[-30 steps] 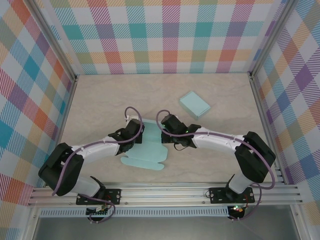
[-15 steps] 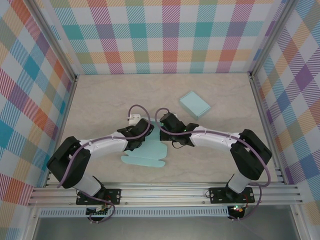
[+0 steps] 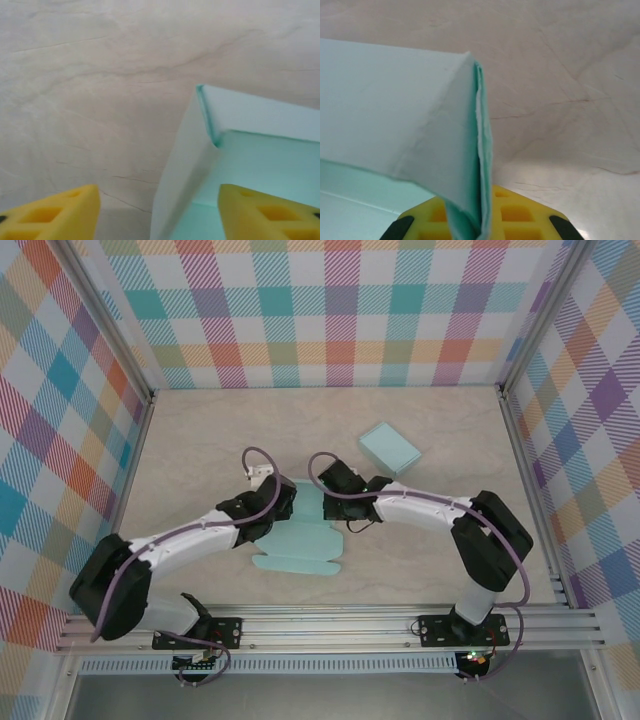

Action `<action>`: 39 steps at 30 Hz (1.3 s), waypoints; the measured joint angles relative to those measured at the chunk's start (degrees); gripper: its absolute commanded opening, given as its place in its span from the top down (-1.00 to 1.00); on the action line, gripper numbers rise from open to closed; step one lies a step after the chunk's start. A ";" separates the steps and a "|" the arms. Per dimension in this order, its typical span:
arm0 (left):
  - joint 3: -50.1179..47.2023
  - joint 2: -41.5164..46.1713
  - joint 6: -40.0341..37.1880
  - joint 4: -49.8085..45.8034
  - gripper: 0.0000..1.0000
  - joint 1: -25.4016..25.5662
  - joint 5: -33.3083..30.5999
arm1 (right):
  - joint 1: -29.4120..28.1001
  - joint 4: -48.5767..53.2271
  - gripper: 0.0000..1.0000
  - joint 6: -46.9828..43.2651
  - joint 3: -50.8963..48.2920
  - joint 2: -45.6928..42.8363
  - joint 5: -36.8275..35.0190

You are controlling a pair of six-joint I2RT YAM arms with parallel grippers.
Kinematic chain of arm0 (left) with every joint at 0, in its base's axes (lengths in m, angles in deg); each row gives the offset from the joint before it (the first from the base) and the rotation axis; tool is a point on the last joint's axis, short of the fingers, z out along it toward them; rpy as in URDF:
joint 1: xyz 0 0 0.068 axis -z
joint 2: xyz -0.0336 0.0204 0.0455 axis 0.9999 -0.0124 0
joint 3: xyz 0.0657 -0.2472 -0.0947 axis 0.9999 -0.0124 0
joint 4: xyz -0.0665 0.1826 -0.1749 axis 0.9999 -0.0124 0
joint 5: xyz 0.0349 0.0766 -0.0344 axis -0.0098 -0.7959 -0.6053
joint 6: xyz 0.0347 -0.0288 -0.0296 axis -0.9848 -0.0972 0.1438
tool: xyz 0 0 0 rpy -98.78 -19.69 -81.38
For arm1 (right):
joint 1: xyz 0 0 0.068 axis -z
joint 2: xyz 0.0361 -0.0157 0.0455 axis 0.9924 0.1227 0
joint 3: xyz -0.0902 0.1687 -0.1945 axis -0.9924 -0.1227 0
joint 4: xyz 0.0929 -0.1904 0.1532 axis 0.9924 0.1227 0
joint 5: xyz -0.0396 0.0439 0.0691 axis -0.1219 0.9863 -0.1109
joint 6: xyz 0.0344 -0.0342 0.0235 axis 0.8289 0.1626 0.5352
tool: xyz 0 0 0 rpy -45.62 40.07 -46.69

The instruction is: Fold the paper box

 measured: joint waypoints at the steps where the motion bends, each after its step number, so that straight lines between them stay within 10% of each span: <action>1: 0.00 1.84 0.20 -0.11 -0.49 0.00 1.81 | 0.96 1.68 1.00 -0.35 0.55 0.39 0.87; 20: 0.42 15.15 1.22 -11.02 -0.76 -0.55 8.52 | 8.02 30.95 1.00 -14.88 18.08 13.00 11.47; 39: 0.42 18.71 -0.17 -12.24 -0.76 -2.14 2.03 | 2.56 54.10 1.00 -14.01 41.31 34.56 -14.40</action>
